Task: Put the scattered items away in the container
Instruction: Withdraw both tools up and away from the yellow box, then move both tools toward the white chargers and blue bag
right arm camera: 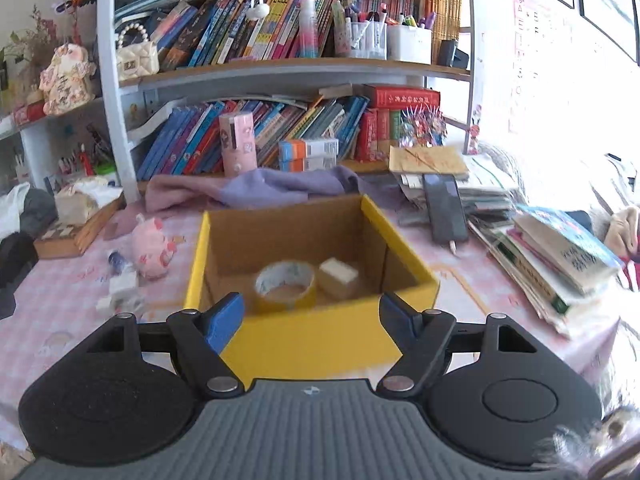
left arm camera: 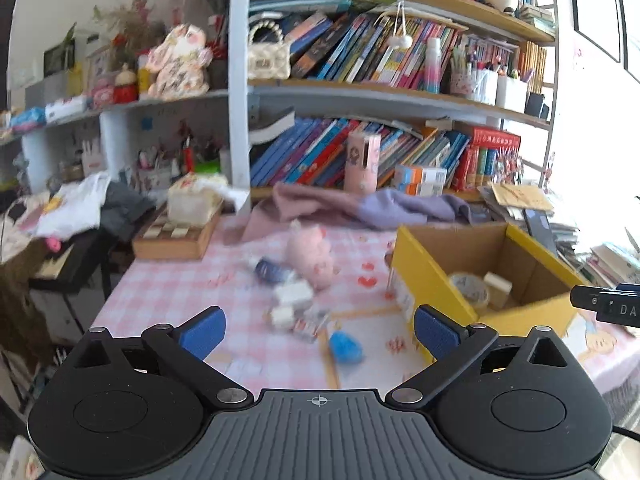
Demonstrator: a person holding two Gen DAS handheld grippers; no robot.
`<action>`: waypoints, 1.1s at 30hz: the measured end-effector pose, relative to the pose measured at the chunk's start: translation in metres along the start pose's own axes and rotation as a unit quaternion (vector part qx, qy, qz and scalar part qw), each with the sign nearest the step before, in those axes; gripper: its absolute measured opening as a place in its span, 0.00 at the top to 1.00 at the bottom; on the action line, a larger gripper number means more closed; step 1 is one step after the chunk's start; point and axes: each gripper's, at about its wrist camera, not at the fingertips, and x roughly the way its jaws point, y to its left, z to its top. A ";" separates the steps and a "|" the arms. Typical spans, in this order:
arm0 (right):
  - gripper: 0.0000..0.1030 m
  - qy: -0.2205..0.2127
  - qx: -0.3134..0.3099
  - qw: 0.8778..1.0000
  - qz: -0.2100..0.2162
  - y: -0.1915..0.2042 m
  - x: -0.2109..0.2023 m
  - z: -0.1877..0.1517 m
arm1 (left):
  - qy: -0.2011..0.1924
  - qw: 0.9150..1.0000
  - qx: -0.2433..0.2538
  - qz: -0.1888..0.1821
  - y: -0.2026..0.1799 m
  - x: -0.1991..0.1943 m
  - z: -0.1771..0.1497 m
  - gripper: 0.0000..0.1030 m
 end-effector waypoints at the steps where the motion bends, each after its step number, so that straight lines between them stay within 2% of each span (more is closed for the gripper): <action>1: 0.28 0.004 -0.003 1.000 -0.005 0.004 -0.005 -0.008 | 0.007 1.000 -0.001 -0.001 0.004 -0.004 -0.007 0.01; 7: 0.28 0.057 0.002 0.998 -0.014 0.025 -0.020 -0.049 | 0.055 0.998 -0.003 -0.025 0.018 -0.013 -0.036 0.01; 12: 0.28 0.088 -0.045 0.995 0.004 0.042 -0.014 -0.059 | 0.084 0.996 0.018 -0.025 0.014 -0.003 -0.049 0.01; 16: 0.26 0.084 -0.050 0.995 0.020 0.052 -0.018 -0.060 | 0.080 0.995 0.059 -0.011 0.005 -0.006 -0.054 0.01; 19: 0.25 0.092 -0.030 0.995 0.030 0.055 -0.023 -0.068 | 0.088 0.995 0.043 -0.018 0.007 -0.010 -0.058 0.01; 25: 0.25 0.108 -0.033 0.993 0.038 0.060 -0.024 -0.075 | 0.112 0.993 0.017 -0.018 0.013 -0.012 -0.067 0.01; 33: 0.22 0.102 -0.041 0.993 0.047 0.067 -0.028 -0.076 | 0.106 0.994 0.013 -0.015 0.016 -0.017 -0.067 0.01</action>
